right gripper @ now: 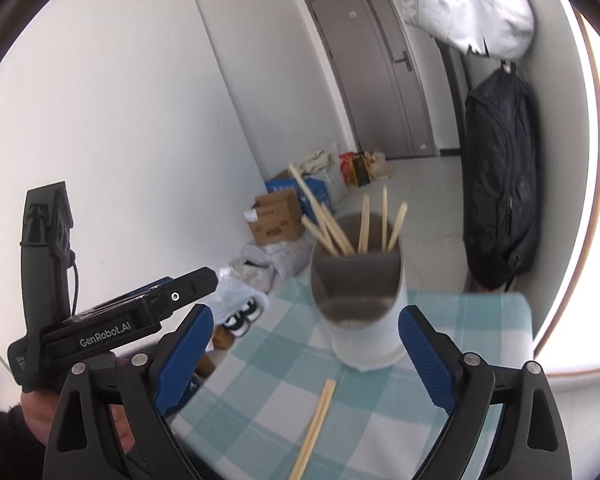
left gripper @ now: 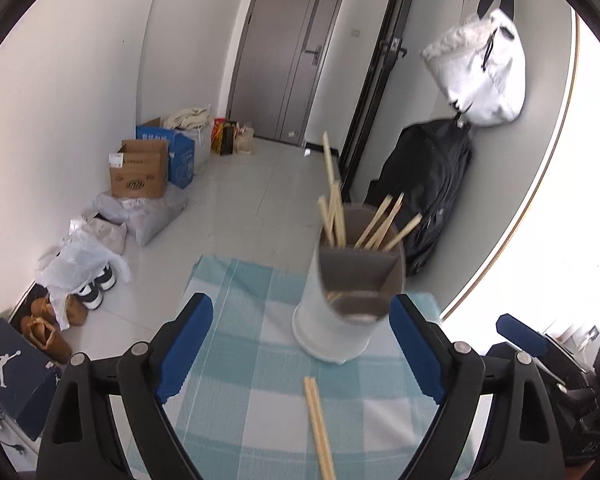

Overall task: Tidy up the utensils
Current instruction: 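Raise both open grippers and move them back toward the last chopsticks, then close the right gripper on one of the last two chopsticks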

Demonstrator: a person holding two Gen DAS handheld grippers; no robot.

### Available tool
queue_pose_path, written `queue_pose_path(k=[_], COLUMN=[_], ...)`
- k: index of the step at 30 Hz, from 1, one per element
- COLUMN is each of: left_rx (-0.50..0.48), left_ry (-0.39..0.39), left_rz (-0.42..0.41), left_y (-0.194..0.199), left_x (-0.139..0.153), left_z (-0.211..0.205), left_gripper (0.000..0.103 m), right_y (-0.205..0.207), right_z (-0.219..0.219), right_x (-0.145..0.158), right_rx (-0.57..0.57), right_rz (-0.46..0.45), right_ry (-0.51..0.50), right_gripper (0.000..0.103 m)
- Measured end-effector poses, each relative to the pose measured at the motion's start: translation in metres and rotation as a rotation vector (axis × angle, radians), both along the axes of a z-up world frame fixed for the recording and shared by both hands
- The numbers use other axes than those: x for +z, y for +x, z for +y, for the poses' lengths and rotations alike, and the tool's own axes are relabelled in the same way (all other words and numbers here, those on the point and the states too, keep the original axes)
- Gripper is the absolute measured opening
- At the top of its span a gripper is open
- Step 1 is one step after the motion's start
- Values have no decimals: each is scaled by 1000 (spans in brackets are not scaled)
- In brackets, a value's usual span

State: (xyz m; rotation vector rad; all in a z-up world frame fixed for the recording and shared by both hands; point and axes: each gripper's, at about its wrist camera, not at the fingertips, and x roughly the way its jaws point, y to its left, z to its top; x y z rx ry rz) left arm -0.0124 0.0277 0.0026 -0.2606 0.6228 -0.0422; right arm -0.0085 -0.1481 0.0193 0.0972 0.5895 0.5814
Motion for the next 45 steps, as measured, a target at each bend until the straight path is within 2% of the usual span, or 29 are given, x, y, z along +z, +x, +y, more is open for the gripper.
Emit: queue_pose_path(k=[7, 13, 14, 17, 21, 29, 35, 41, 45], left_rx=[10, 45, 53, 68, 71, 70, 94, 116, 112], left_ry=[20, 24, 27, -13, -19, -79, -93, -111, -83], left_rz=[36, 56, 67, 85, 111, 165, 190, 194, 194], left_y=[-1, -2, -1, -2, 1, 9, 13, 12, 11], left_x=[-26, -42, -45, -50, -55, -61, -63, -64, -64], left_z=[6, 17, 19, 27, 30, 41, 46, 53, 50], left_gripper=[87, 87, 87, 87, 87, 87, 87, 87, 87], right_y=[-1, 17, 20, 27, 36, 45, 51, 53, 57], right_z=[7, 17, 20, 30, 39, 47, 54, 64, 63], right_x=[-39, -74, -78, -98, -119, -139, -148, -154, -154], right_rx=[0, 11, 15, 42, 56, 64, 54, 38, -3], right_rz=[68, 198, 218, 284, 356, 437, 457, 454, 472], right_ry=[-64, -114, -126, -181, -225, -260, -292, -365, -375], right_gripper=[95, 94, 91, 69, 60, 55, 43, 28, 20])
